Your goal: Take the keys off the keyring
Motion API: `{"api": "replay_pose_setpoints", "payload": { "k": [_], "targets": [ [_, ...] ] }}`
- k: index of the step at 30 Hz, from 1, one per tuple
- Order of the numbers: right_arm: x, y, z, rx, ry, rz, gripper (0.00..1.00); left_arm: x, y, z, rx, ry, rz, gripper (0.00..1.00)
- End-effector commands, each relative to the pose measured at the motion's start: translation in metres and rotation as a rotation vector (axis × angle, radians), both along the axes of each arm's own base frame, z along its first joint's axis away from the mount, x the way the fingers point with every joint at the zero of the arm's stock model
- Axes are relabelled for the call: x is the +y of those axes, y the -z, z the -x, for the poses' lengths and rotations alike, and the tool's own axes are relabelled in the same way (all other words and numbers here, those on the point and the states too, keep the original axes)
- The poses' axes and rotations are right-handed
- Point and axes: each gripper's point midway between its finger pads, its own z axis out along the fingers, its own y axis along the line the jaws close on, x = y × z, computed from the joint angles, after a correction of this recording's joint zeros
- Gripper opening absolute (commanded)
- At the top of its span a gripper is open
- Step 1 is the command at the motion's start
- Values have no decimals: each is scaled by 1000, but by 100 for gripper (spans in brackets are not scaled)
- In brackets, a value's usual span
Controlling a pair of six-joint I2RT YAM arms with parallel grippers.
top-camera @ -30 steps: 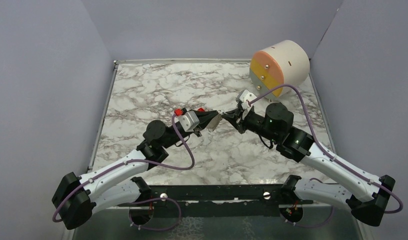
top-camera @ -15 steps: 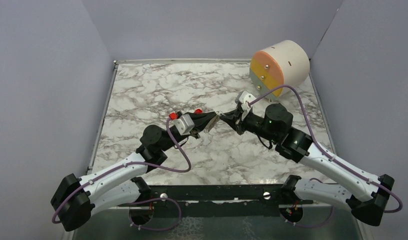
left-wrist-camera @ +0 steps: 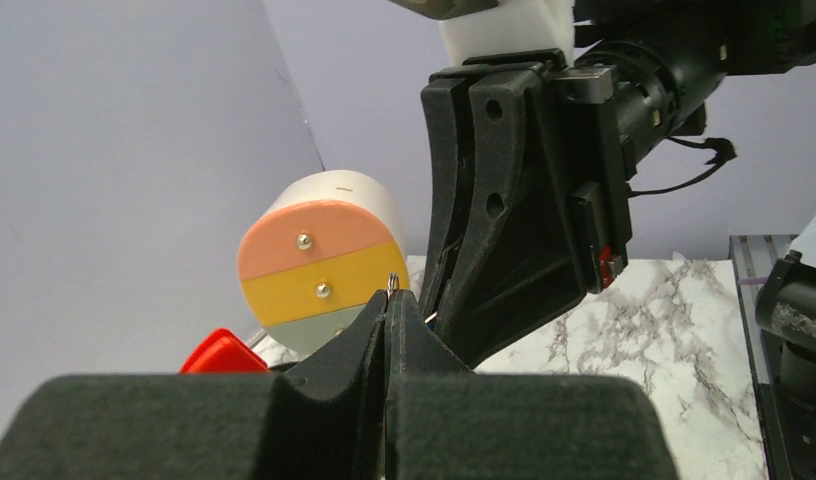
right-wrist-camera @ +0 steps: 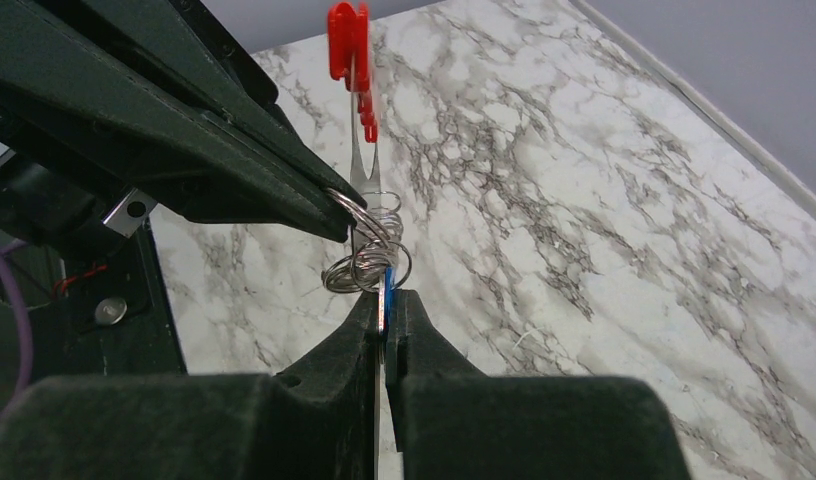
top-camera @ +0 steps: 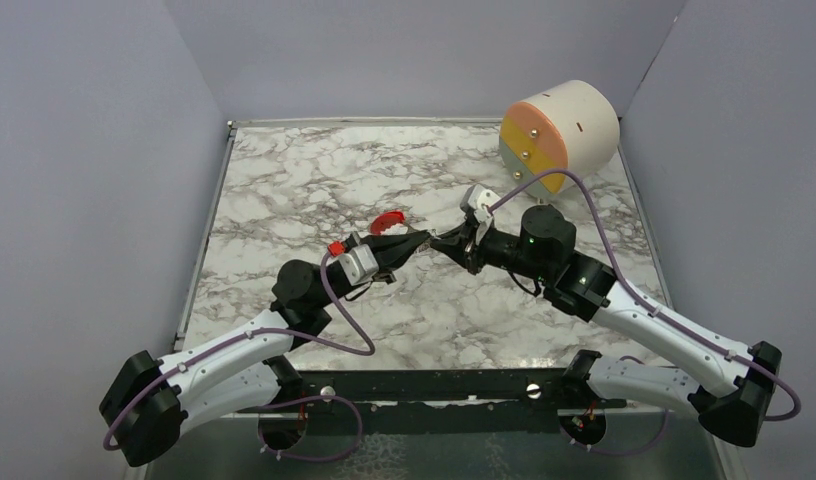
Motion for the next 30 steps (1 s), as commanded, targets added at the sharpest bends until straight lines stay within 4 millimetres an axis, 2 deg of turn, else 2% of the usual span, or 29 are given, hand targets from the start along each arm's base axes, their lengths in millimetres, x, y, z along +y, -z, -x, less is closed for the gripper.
{"api": "replay_pose_setpoints", "payload": {
  "k": [1,9,15,23,30],
  "targets": [
    [10,7,15,42,-88,-5,1,13,-44,23,-170,36,113,0],
    [11,-2,21,41,-114,-35,1,19,-38,15,-151,-17,125,0],
    [-1,-15,21,12,-73,-46,1,24,-27,2,-114,-90,108,0],
    [-22,-39,18,-45,13,-66,1,28,-14,-2,-84,-119,75,0],
    [-22,-53,17,-68,9,-75,1,26,-6,-7,-59,-133,52,0]
  ]
}}
